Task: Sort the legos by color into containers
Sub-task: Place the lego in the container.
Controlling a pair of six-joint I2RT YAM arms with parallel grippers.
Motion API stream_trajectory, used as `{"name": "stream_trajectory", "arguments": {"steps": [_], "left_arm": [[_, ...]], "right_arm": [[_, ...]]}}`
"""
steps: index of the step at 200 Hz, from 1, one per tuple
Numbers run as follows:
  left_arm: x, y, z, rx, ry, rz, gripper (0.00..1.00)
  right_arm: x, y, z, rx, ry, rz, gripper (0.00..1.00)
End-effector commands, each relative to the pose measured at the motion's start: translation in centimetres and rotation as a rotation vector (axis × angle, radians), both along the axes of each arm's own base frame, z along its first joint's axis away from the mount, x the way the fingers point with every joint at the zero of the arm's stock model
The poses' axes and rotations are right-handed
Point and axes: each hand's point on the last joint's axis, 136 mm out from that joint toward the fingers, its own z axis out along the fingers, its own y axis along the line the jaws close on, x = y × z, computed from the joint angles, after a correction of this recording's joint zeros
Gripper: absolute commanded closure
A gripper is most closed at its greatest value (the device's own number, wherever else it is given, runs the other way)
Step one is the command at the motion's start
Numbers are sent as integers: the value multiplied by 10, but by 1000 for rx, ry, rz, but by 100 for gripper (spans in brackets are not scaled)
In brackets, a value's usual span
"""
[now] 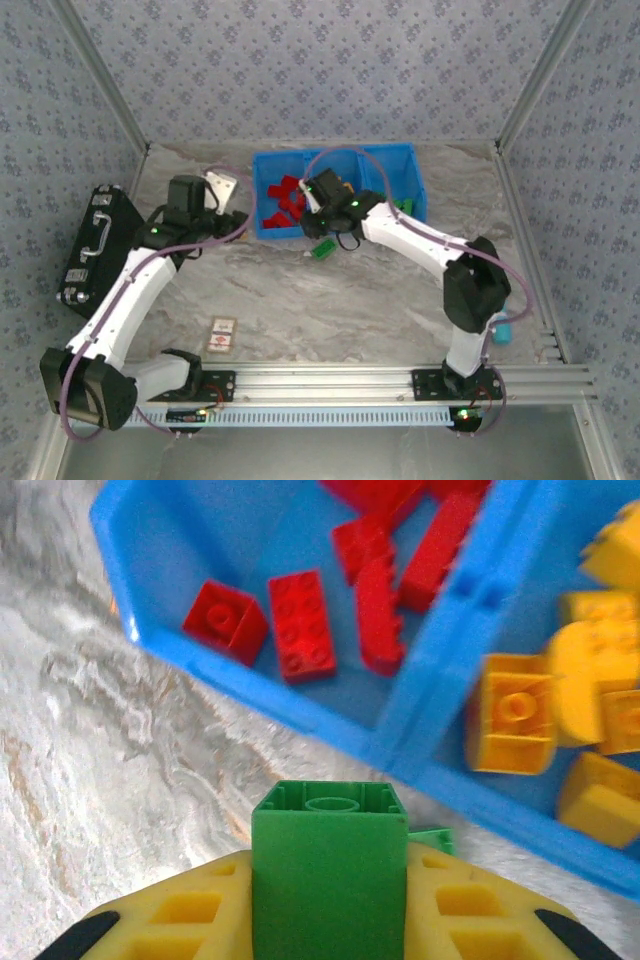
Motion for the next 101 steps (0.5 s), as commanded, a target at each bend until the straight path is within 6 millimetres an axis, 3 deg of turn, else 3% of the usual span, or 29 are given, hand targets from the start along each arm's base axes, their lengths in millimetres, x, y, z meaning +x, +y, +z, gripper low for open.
{"name": "stream_trajectory", "arguments": {"steps": [1,55,101], "left_arm": [[-8,-23,5,7,-35,-106,30],[-27,-72,-10,-15,20,-266,30],[-55,-115,-51,103,123,-448,29]], "right_arm": [[14,-32,11,-2,-21,-69,69],[55,-92,15,-26,-72,-204,70],[90,-134,9,-19,-88,-315,69]]}}
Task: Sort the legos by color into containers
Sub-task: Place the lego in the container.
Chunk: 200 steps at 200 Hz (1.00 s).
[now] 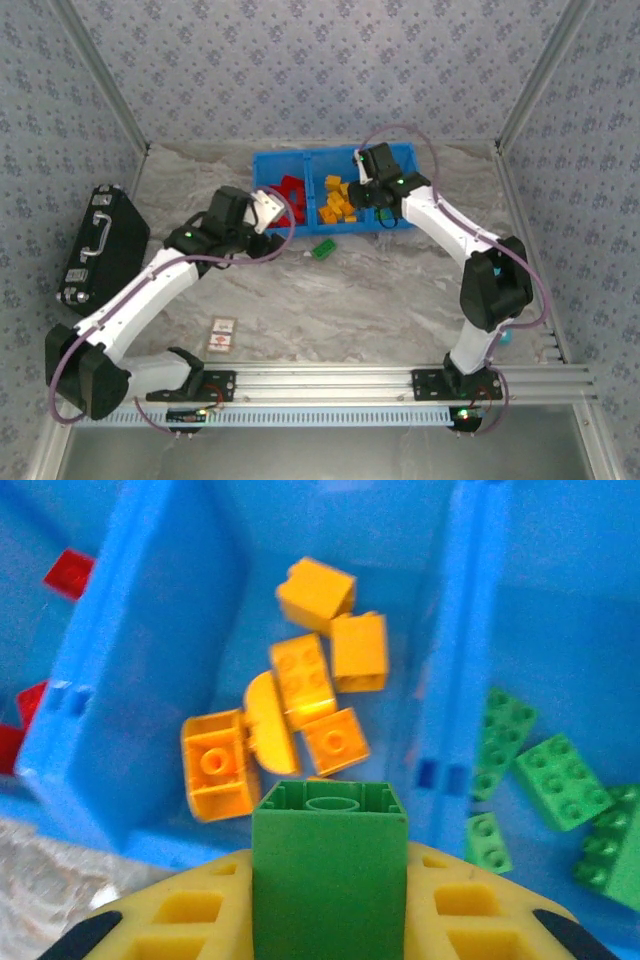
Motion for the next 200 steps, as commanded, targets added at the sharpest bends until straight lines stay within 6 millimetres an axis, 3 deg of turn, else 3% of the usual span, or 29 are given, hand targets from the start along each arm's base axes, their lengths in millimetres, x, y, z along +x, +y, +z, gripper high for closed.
{"name": "stream_trajectory", "arguments": {"steps": [1,68,132,163,181,200], "left_arm": [[-15,-19,-23,73,42,-110,29],[-21,-60,-73,120,156,-200,30],[6,-99,-118,188,155,-195,30],[17,-109,-132,223,166,-189,30],[26,-110,-135,239,150,-167,30],[32,-114,-141,253,158,-158,30]], "right_arm": [[17,-15,-2,-13,-25,-39,69],[47,-46,-20,-13,-25,-116,69],[63,-65,-45,-36,-7,-152,70],[70,-73,-58,-20,7,-161,69],[74,-77,-64,-6,14,-159,62],[76,-77,-67,9,13,-149,41]]}}
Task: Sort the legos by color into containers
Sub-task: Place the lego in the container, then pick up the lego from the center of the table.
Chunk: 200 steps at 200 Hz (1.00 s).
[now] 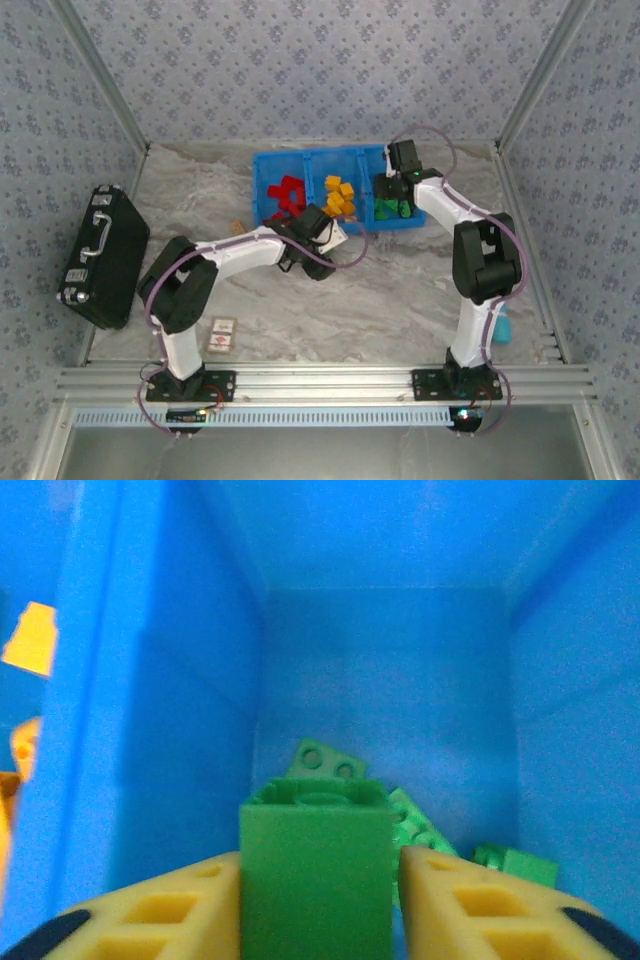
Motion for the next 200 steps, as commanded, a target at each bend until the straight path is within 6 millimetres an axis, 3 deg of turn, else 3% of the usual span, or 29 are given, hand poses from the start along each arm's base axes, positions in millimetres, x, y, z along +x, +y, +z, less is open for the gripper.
{"name": "stream_trajectory", "arguments": {"steps": [1,25,104,200], "left_arm": [[14,-9,1,6,-27,20,30],[20,-15,-6,20,-2,32,30],[36,-13,-24,65,45,92,36],[34,-14,-35,63,97,136,48]], "right_arm": [[8,-1,-2,26,-15,15,40],[8,-2,-2,36,-20,32,28],[1,7,16,95,-48,125,32],[-2,2,25,112,-56,127,33]]}}
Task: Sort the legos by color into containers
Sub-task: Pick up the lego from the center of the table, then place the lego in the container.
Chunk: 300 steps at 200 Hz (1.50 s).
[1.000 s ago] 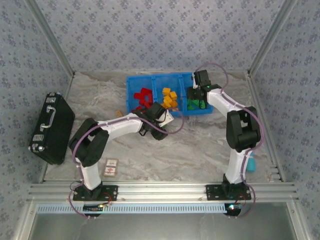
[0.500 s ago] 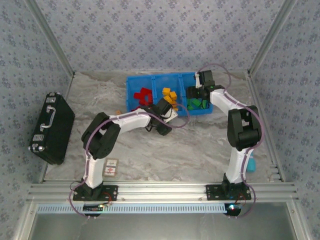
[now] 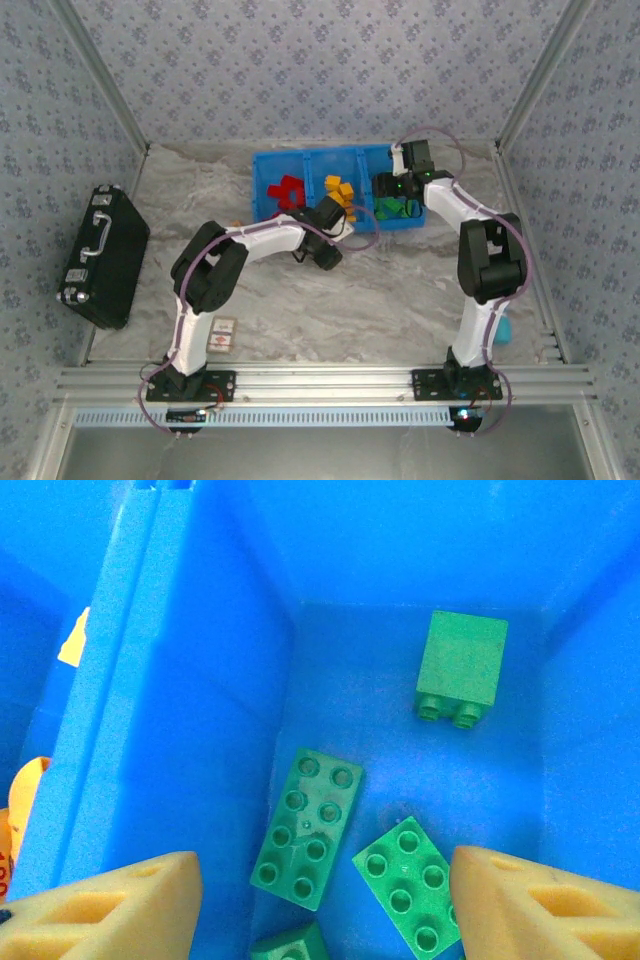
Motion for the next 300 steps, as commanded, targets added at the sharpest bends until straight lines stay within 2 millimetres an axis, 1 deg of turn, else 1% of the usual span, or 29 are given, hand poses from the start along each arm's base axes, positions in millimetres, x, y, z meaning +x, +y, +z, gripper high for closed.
{"name": "stream_trajectory", "arguments": {"steps": [1,15,25,47,68,86,101,114,134,149,154,156,164,183,189,190,192,203,226,237,238,256,261,270,283,300], "left_arm": [[4,2,-3,11,17,30,49],[3,3,-2,12,18,33,52],[3,3,-1,10,17,34,55],[2,3,4,10,22,36,58],[5,3,17,16,12,41,61],[10,-1,35,1,-15,37,63],[16,-11,53,-26,-48,19,63],[21,-25,70,-53,-75,-2,63],[27,-47,97,-111,-106,-33,64],[32,-61,112,-153,-130,-42,64],[35,-65,116,-167,-141,-43,64],[36,-67,118,-173,-144,-42,64],[40,-72,123,-191,-157,-40,65],[50,-86,136,-234,-187,-30,66],[52,-88,133,-237,-189,-23,66],[54,-90,139,-248,-199,-23,66],[57,-93,144,-259,-211,-20,67],[66,-99,153,-281,-242,-11,67],[84,-116,162,-307,-279,-4,67],[92,-124,164,-314,-290,-2,67],[92,-124,162,-309,-287,-1,67],[106,-138,168,-332,-310,0,67],[106,-138,163,-319,-298,0,67],[113,-142,165,-331,-313,5,67],[121,-148,162,-348,-326,16,67],[132,-150,158,-366,-340,49,66]], "right_arm": [[-4,1,21,17,-34,23,33],[-7,2,25,24,-39,25,33],[-9,3,31,29,-52,25,33],[-15,1,41,47,-69,23,32],[-20,2,52,54,-82,33,32],[-26,-1,67,53,-109,28,32],[-34,-9,75,35,-125,5,32],[-43,-18,81,20,-139,-15,31],[-58,-37,91,6,-159,-56,31],[-72,-51,98,6,-172,-87,31],[-74,-54,106,11,-191,-95,31],[-79,-55,97,7,-173,-95,30],[-86,-62,95,-1,-173,-105,30],[-96,-78,101,-13,-193,-151,30],[-98,-83,103,-12,-200,-166,29],[-98,-84,103,-11,-201,-170,29],[-99,-86,104,-7,-203,-177,29],[-104,-93,107,9,-215,-206,29],[-113,-106,110,41,-243,-251,28],[-116,-113,106,49,-238,-269,28],[-116,-113,106,49,-237,-270,28],[-119,-120,99,63,-221,-278,27],[-120,-120,98,67,-217,-273,27],[-122,-120,94,69,-206,-260,26],[-124,-122,93,56,-202,-256,25],[-126,-126,92,50,-208,-259,25]]}}
